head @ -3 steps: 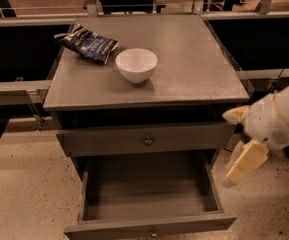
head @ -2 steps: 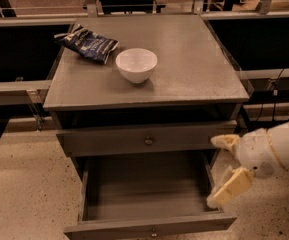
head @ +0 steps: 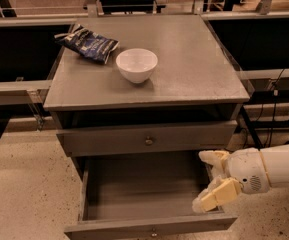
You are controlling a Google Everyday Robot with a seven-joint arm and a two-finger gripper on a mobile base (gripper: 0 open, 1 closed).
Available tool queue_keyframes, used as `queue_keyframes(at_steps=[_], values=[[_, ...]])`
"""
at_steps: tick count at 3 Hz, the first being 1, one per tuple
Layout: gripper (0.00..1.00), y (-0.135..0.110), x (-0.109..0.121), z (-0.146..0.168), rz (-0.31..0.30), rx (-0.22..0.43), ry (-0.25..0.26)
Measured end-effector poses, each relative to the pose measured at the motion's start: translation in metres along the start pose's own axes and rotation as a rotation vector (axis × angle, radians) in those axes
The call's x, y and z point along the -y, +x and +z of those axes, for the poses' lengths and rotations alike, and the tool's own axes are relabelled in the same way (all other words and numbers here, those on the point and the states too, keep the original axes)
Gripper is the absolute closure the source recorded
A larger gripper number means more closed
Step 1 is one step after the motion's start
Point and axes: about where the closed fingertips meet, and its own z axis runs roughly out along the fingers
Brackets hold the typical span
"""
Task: Close middle drawer
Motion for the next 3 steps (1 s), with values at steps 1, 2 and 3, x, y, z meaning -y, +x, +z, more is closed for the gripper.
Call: queue_keyframes(at_steps=[1,2,3], values=[[0.0,0.0,0.0,0.0,-0.002,-0.002,0.0],[0.0,0.008,-0.004,0.019,-0.023,0.06,-0.028],[0.0,0.044,-0.019,0.08,-0.051,0.204,-0.089]])
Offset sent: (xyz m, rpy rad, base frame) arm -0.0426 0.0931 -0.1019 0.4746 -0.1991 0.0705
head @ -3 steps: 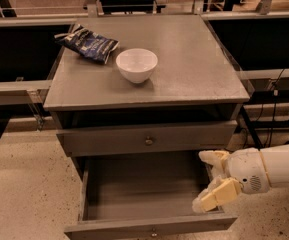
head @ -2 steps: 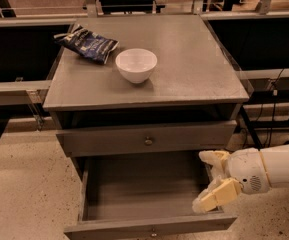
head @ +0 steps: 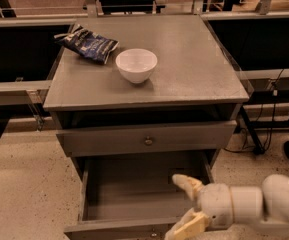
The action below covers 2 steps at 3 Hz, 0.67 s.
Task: Close middle drawer
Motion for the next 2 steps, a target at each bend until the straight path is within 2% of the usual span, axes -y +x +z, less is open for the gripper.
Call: queue_keyframes(at_steps=[1,2], values=[[0.0,0.05,-0.012,0.051,-0.088,0.105,-0.05],[0.0,0.065,-0.011,0.062,-0.112,0.162,-0.074]])
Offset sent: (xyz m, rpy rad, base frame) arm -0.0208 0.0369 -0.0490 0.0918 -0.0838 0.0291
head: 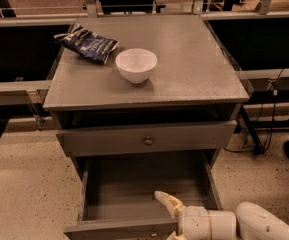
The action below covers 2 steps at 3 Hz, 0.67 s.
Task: Close middle drawer
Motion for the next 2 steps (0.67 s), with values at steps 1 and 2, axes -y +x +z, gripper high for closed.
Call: queue_keyframes(at_steps=[1,2], values=[[0.0,0.021,0.007,-0.003,0.047,-0.025,0.007],[0.16,0.048,0.009,-0.011,-0.01,-0.044,0.031]])
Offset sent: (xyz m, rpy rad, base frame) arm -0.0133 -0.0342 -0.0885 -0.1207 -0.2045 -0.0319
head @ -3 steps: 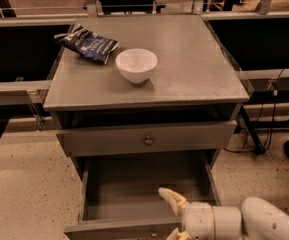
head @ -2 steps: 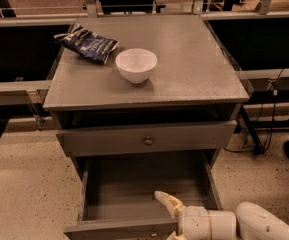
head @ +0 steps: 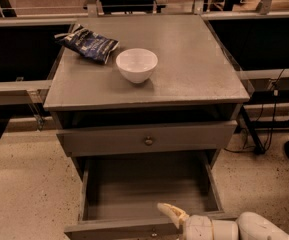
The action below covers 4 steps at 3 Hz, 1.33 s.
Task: Close middle drawer
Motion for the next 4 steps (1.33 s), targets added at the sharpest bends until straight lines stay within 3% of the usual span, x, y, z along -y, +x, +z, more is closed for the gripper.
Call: queue_keyframes(at_steps=[1,3,4], values=[[0.39,0.0296,-0.0138,-0.0098,-0.099,-0.079,0.003],[0.85,0.0341,-0.0175,-0.0104,-0.12,-0.097,-0.004],[1.0,0.0341,-0.0175,-0.0104,-0.12,-0.097,-0.004]])
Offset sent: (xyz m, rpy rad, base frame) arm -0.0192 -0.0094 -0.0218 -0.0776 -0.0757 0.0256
